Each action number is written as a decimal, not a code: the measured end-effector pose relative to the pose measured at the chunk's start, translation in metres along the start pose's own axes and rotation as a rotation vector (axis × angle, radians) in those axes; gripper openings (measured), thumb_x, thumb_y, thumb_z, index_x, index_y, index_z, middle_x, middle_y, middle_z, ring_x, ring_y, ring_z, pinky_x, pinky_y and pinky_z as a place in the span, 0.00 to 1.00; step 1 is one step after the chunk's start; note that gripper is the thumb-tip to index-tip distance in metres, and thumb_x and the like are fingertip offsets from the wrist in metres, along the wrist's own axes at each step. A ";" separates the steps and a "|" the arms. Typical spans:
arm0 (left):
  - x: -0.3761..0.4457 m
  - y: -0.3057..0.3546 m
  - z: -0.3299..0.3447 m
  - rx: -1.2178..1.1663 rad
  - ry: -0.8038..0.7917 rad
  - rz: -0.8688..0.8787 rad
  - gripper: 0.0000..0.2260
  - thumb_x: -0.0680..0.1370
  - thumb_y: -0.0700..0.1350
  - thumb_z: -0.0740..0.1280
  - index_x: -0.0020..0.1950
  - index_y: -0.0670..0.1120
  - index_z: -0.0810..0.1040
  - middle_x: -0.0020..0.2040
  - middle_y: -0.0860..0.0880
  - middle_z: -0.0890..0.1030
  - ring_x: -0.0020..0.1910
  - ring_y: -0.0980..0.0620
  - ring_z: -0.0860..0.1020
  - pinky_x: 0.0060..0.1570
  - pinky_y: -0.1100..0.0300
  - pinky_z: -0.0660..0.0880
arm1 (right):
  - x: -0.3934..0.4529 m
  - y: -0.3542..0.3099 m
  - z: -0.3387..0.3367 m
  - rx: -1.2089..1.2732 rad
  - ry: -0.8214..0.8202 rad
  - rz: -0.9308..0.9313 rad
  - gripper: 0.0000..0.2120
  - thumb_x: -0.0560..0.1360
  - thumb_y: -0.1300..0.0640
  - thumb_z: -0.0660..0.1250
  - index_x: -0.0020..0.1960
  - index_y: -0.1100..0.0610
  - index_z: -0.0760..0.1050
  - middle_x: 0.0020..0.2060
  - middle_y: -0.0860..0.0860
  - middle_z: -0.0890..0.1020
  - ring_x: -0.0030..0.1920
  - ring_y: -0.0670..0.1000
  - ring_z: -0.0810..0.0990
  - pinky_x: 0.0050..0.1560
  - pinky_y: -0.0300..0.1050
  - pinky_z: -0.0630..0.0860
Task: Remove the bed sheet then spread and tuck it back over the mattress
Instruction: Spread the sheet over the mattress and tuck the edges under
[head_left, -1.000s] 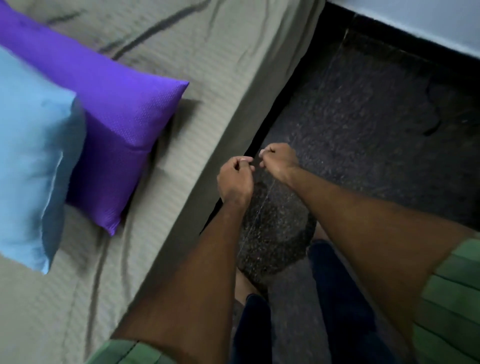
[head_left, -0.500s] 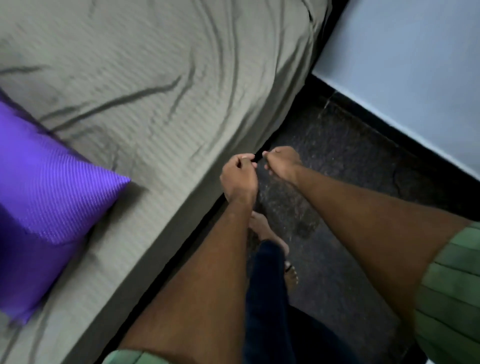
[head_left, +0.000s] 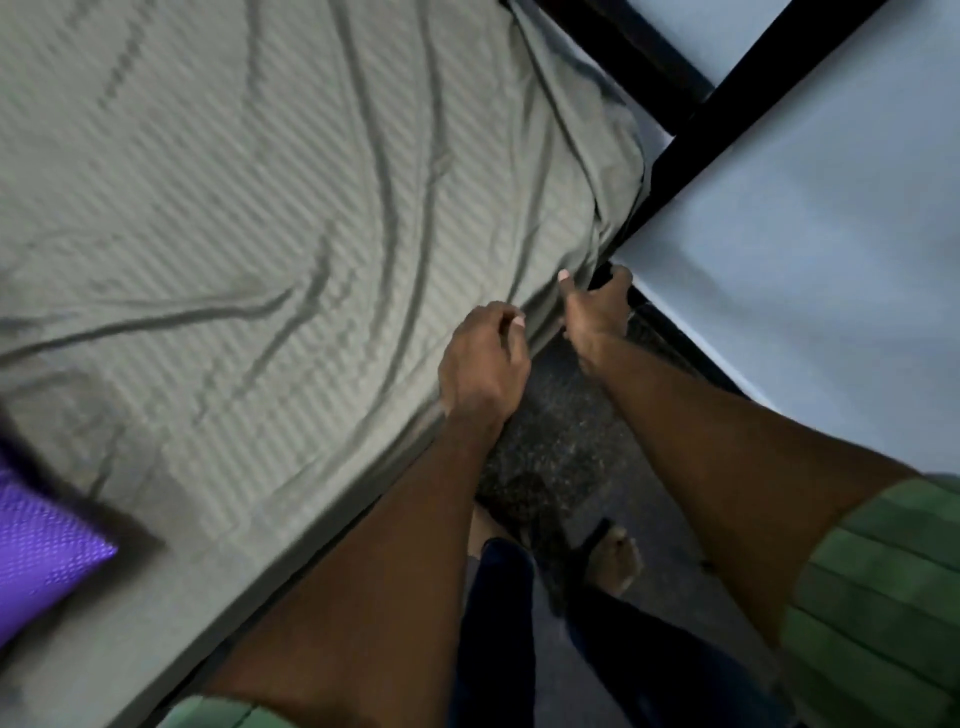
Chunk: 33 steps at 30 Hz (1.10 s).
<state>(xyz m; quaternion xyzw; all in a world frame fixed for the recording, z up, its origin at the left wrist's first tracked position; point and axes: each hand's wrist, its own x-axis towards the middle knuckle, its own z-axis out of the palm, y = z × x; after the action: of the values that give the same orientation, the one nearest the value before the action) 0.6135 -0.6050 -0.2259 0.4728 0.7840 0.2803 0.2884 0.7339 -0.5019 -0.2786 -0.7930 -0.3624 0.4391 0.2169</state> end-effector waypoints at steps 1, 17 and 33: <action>0.010 0.010 0.010 -0.008 -0.008 0.003 0.08 0.83 0.51 0.62 0.57 0.53 0.79 0.52 0.54 0.81 0.50 0.52 0.79 0.47 0.55 0.75 | 0.014 -0.003 -0.003 -0.002 0.000 -0.009 0.35 0.70 0.35 0.70 0.70 0.50 0.65 0.58 0.57 0.82 0.50 0.63 0.85 0.50 0.63 0.83; 0.107 0.121 0.104 0.007 -0.046 -0.177 0.19 0.79 0.47 0.64 0.70 0.48 0.73 0.65 0.46 0.74 0.62 0.43 0.76 0.58 0.47 0.77 | 0.103 0.002 -0.079 0.094 -0.306 0.177 0.11 0.83 0.52 0.64 0.46 0.55 0.79 0.37 0.55 0.82 0.33 0.54 0.77 0.35 0.46 0.73; 0.102 0.133 0.127 -0.007 0.174 -0.185 0.14 0.77 0.44 0.67 0.62 0.47 0.74 0.60 0.47 0.73 0.56 0.47 0.77 0.54 0.50 0.77 | 0.191 -0.040 -0.101 0.795 -0.064 0.437 0.18 0.85 0.65 0.53 0.73 0.63 0.69 0.51 0.61 0.81 0.40 0.54 0.83 0.46 0.49 0.81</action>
<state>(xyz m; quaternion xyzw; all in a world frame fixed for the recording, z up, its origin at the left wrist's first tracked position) 0.7424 -0.4393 -0.2366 0.3715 0.8454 0.2950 0.2455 0.8721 -0.3327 -0.3023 -0.6920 0.0035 0.6040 0.3955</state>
